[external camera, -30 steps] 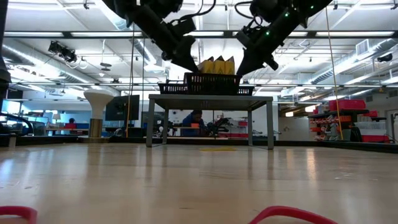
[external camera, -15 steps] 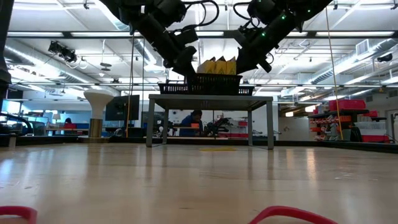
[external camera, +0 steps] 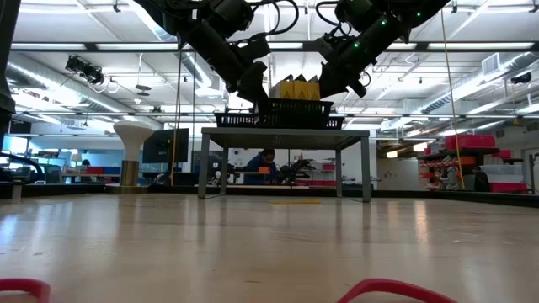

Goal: Pick & Place Office Desk Supplies
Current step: Adjust the crayon boxes in the bottom basket on the shelf, then put the red rubber band into the top left black basket on the shelf

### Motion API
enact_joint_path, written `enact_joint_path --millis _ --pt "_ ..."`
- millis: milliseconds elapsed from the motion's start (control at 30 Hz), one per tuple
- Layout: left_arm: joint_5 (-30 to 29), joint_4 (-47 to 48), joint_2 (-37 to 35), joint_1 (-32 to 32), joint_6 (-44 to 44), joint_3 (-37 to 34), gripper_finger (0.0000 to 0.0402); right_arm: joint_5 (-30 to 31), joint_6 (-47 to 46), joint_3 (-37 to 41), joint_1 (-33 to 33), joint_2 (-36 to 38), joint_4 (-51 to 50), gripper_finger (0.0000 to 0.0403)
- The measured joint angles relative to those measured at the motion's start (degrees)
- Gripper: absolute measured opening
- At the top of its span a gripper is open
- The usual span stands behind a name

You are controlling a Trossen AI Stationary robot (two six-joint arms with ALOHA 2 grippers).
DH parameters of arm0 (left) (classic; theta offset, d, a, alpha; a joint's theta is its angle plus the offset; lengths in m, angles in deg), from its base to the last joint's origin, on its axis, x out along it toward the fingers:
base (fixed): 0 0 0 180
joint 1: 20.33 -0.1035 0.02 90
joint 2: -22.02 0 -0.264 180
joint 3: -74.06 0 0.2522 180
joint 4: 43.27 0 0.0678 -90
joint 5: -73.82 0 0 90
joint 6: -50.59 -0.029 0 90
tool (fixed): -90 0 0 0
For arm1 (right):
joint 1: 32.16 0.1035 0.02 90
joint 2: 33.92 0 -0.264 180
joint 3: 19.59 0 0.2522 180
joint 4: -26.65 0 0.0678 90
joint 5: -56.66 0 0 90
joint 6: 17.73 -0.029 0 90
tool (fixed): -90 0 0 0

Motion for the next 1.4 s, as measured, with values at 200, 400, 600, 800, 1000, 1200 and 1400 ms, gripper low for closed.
enact_joint_path --millis 200,400,600,800,1000,1200,1400 --pt "-0.3 0.0 0.0 -0.3 -0.5 0.0 0.0005 0.0 -0.3 0.0 0.0 0.0 0.1 0.0004" --pt "-0.5 0.0 -0.3 -0.3 -0.5 0.0 0.0007 0.0 -0.2 0.0 0.0 0.7 0.2 0.0004" --pt "-0.6 0.7 -1.3 -0.2 -0.9 0.0 0.0008 0.4 0.2 0.0 0.0 1.9 0.0 0.0004" --pt "-0.6 1.9 -3.8 -0.2 -0.8 0.0 0.0009 0.6 0.4 0.0 0.0 4.1 -0.1 0.0005" --pt "-0.7 6.9 -7.6 0.8 -0.8 0.0 0.0009 1.7 3.0 0.0 0.3 9.1 -2.2 0.0005" --pt "-0.4 11.7 -12.4 6.2 1.7 -1.3 0.0006 6.4 7.2 4.9 5.6 16.1 -3.9 0.0002" --pt "0.0 0.3 -17.4 17.4 6.9 -13.3 0.0005 13.4 3.9 20.7 17.8 23.7 7.0 0.0002"
